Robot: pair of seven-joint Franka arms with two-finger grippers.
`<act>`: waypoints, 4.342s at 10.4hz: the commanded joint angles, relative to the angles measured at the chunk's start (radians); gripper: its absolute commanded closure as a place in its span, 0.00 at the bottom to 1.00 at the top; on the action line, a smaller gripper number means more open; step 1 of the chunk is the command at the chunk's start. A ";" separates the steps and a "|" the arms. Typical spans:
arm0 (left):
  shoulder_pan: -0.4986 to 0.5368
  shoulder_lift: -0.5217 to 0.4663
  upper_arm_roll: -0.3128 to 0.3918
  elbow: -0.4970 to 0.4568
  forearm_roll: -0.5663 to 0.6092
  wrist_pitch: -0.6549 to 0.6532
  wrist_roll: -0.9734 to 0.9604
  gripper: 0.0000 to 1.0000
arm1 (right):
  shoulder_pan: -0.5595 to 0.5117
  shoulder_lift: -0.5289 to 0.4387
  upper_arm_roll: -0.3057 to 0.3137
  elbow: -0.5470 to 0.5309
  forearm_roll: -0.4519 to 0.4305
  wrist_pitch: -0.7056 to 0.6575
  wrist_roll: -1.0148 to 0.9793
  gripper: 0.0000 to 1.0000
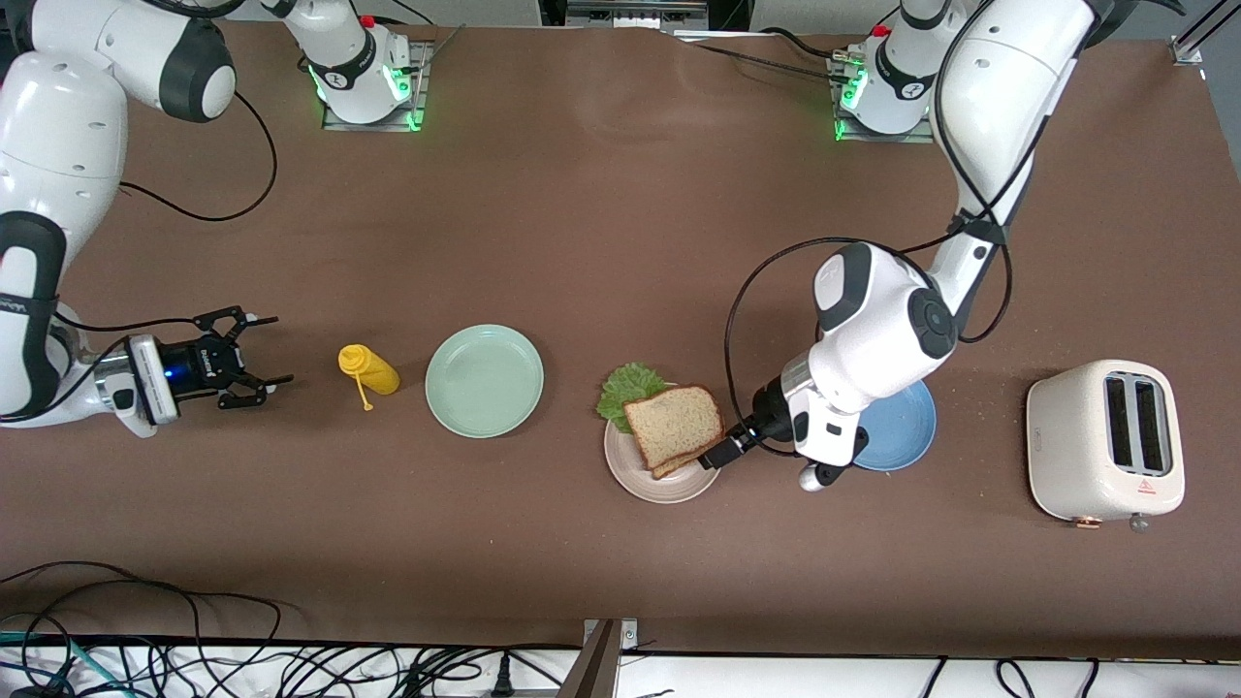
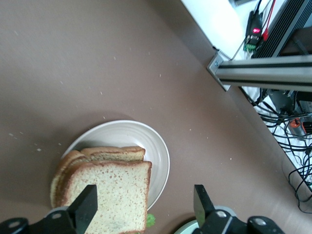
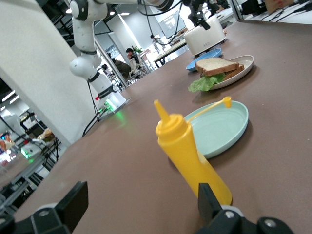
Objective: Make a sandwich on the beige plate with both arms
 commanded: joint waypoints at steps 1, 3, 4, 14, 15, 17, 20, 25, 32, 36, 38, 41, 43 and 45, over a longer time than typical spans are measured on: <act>0.079 -0.099 0.004 -0.002 0.080 -0.146 0.012 0.04 | 0.013 -0.043 0.006 0.024 0.019 -0.001 0.179 0.00; 0.152 -0.133 0.006 0.053 0.200 -0.282 0.014 0.00 | 0.032 -0.153 0.017 0.019 -0.069 0.097 0.364 0.00; 0.178 -0.145 0.006 0.069 0.272 -0.341 0.015 0.00 | 0.035 -0.217 0.046 0.004 -0.142 0.152 0.446 0.00; 0.338 -0.273 0.004 0.074 0.388 -0.570 0.271 0.00 | 0.133 -0.804 0.354 -0.353 -0.984 0.617 1.450 0.00; 0.338 -0.273 0.004 0.074 0.388 -0.570 0.271 0.00 | 0.135 -0.836 0.405 -0.364 -1.090 0.619 1.579 0.00; 0.338 -0.273 0.004 0.072 0.388 -0.570 0.271 0.00 | 0.133 -0.911 0.454 -0.424 -1.163 0.622 1.838 0.00; 0.338 -0.273 0.003 0.072 0.388 -0.570 0.271 0.00 | 0.092 -0.959 0.454 -0.430 -1.175 0.651 1.869 0.00; 0.338 -0.274 0.007 0.072 0.388 -0.571 0.294 0.00 | 0.061 -0.990 0.457 -0.427 -1.208 0.629 1.862 0.00; 0.369 -0.458 0.018 0.003 0.388 -0.880 0.691 0.00 | 0.069 -0.971 0.456 -0.384 -1.212 0.591 1.862 0.00; 0.387 -0.481 0.010 -0.043 0.481 -0.874 0.719 0.00 | 0.070 -0.971 0.456 -0.384 -1.212 0.591 1.861 0.00; 0.389 -0.495 0.010 -0.063 0.481 -0.872 0.725 0.00 | 0.069 -0.971 0.456 -0.383 -1.212 0.582 1.861 0.00; 0.389 -0.507 0.010 -0.092 0.477 -0.848 0.724 0.00 | 0.069 -0.970 0.454 -0.383 -1.212 0.579 1.861 0.00; 0.392 -0.508 0.010 -0.092 0.475 -0.847 0.725 0.00 | 0.069 -0.971 0.454 -0.383 -1.212 0.577 1.861 0.00; 0.392 -0.508 0.010 -0.092 0.475 -0.847 0.724 0.00 | 0.069 -0.971 0.456 -0.383 -1.212 0.577 1.861 0.00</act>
